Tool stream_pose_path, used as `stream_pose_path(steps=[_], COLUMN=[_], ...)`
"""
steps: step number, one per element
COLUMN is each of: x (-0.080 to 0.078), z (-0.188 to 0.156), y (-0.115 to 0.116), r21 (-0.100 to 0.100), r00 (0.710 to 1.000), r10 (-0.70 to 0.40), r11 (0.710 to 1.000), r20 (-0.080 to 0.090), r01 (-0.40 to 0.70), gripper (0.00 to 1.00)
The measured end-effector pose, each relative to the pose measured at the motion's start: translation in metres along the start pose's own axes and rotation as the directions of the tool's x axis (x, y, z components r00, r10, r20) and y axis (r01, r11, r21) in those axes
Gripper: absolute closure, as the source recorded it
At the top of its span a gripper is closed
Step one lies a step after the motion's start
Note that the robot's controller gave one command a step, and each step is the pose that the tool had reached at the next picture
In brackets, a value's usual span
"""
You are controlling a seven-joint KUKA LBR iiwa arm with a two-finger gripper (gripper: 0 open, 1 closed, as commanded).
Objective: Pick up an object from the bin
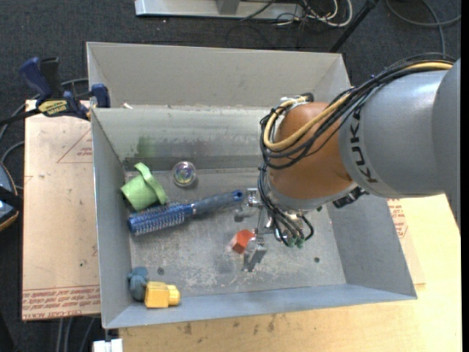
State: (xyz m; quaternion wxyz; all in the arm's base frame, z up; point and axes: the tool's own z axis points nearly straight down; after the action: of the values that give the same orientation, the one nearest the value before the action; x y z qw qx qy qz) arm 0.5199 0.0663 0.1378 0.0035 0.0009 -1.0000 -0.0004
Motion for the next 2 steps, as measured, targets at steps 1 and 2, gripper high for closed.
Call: stream_pose_path(steps=[1,2], x=[-0.0070,0.0002], z=[0.0647,0.0628], y=[-0.0162,-0.0118], r21=[-0.005,-0.007], r00=[0.995,0.982], r10=[0.097,0.188], r11=[0.995,0.982], r20=[0.013,0.023], r01=[-0.097,-0.188], gripper=[0.00,0.00])
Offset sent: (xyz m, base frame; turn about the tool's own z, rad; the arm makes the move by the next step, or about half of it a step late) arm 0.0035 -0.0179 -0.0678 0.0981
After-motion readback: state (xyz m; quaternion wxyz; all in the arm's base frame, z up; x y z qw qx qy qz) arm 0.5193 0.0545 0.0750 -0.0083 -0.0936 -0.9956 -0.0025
